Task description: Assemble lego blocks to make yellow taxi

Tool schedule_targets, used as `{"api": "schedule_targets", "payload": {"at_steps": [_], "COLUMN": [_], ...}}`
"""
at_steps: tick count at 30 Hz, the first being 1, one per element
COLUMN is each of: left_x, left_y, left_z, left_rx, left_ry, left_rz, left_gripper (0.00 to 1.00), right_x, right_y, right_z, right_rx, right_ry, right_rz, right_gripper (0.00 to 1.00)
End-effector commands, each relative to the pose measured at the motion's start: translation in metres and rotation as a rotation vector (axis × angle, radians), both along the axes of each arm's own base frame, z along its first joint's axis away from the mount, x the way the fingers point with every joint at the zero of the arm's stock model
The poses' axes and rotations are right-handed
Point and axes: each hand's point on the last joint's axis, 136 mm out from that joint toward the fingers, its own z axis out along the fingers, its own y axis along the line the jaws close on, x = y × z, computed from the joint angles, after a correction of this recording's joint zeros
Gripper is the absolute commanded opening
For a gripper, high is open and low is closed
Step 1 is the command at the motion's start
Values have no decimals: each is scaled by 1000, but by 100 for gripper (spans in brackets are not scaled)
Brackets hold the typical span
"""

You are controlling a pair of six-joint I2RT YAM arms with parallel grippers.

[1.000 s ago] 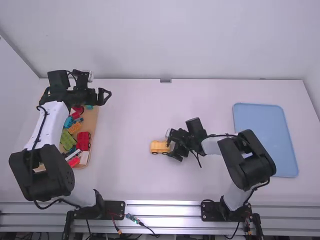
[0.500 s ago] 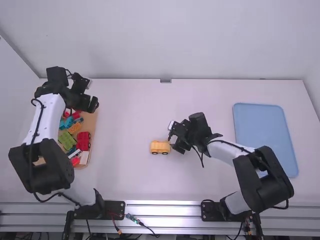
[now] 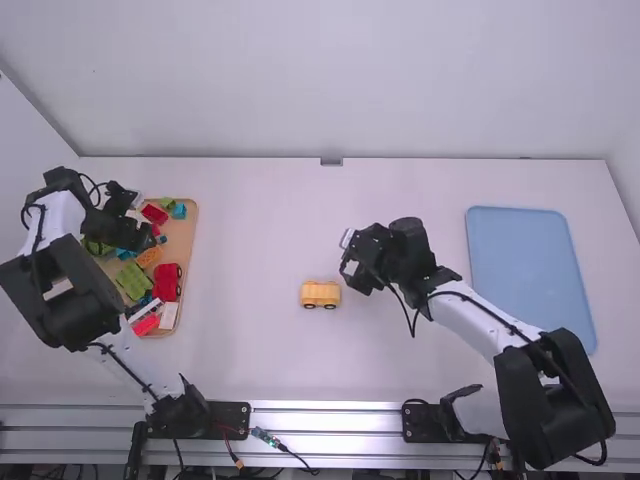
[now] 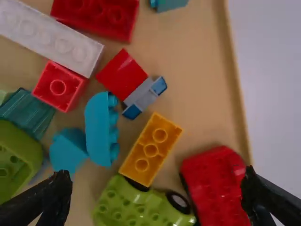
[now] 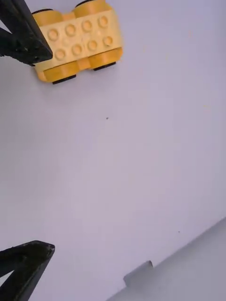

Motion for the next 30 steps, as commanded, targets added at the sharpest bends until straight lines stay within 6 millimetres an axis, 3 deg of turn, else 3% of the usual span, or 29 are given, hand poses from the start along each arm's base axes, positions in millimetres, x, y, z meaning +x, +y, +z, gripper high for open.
{"api": "schedule_targets", "payload": {"at_steps": [1,4,9,12,19,30], "left_x": [9,14,11,1,3,-17], "left_y": [-6,-5,-20,-25,-17,-16], "left_z": [-11,-20,-24,-26,-27,-37], "left_rx": [12,32,9,2,57,58], "left_ry": [-20,-26,-55,-39,-28,39], "left_rz": [-145,-166,-334,-417,-432,-477], "left_gripper": [89,86,77,75,73,64], "right_x": [5,7,14,18,22,30], "right_y": [-3,-9,-21,-29,-35,-39], "right_z": [19,23,23,23,24,32], "right_rx": [17,20,21,20,25,34], "right_ry": [-48,-56,-53,-53,-57,-97], "right_rz": [-8,-27,-62,-88,-104,-122], "right_gripper": [99,99,99,99,99,99]}}
